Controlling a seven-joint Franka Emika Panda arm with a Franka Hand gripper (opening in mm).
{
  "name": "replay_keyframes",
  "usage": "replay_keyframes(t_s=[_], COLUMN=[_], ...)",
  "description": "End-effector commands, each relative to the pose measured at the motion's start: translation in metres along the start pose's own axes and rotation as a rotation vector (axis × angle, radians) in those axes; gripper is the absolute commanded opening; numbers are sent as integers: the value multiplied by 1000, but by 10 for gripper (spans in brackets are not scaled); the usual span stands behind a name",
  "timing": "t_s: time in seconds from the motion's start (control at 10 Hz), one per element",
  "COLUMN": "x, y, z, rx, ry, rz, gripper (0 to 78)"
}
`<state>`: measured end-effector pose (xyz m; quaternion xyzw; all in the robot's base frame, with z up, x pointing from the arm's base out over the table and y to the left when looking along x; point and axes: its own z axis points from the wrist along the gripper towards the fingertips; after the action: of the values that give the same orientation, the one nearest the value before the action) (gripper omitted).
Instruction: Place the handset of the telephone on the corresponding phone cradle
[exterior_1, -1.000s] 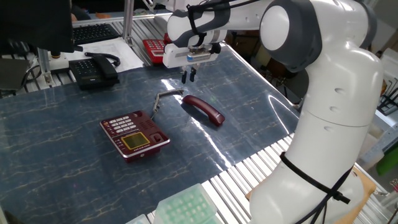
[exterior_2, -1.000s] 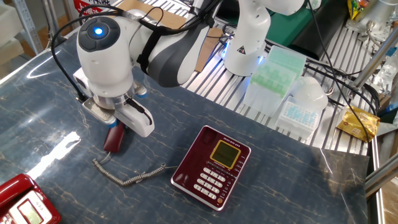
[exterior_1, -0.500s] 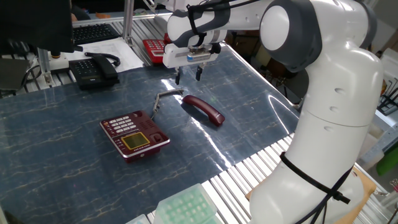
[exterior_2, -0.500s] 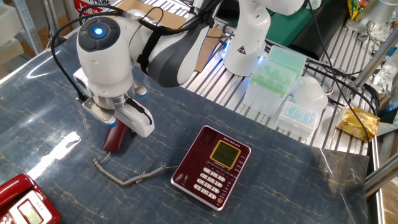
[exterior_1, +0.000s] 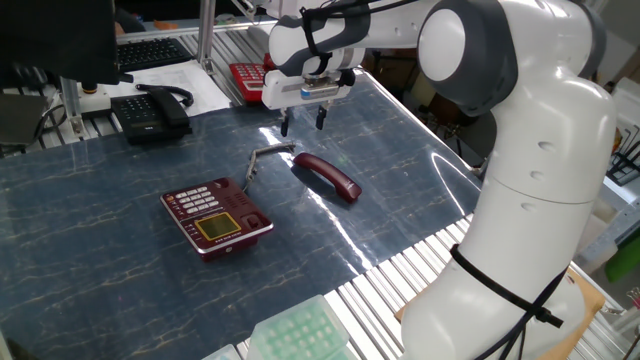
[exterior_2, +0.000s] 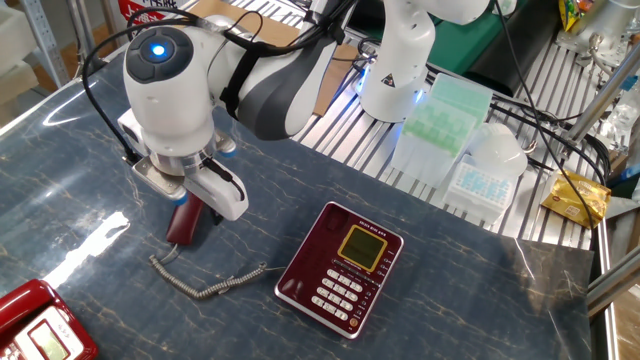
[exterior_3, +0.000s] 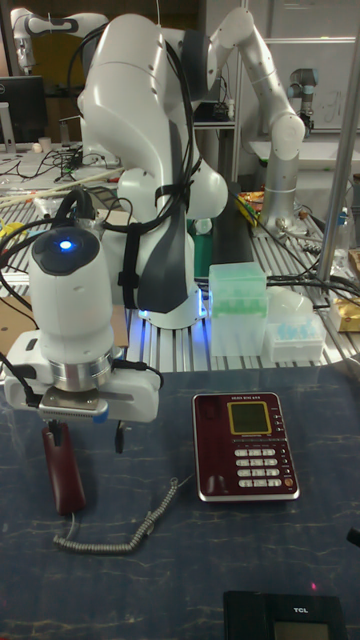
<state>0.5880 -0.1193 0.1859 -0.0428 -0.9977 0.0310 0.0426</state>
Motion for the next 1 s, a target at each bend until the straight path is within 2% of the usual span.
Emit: replay_keyframes(t_s=[0.1, 0.4, 1.0], x=[2, 4, 2], y=[-2, -6, -30], z=[1, 6, 32], rx=[-16, -17, -25], ry=[4, 2, -18], rz=[-187, -199, -236], gripper=[774, 774, 774])
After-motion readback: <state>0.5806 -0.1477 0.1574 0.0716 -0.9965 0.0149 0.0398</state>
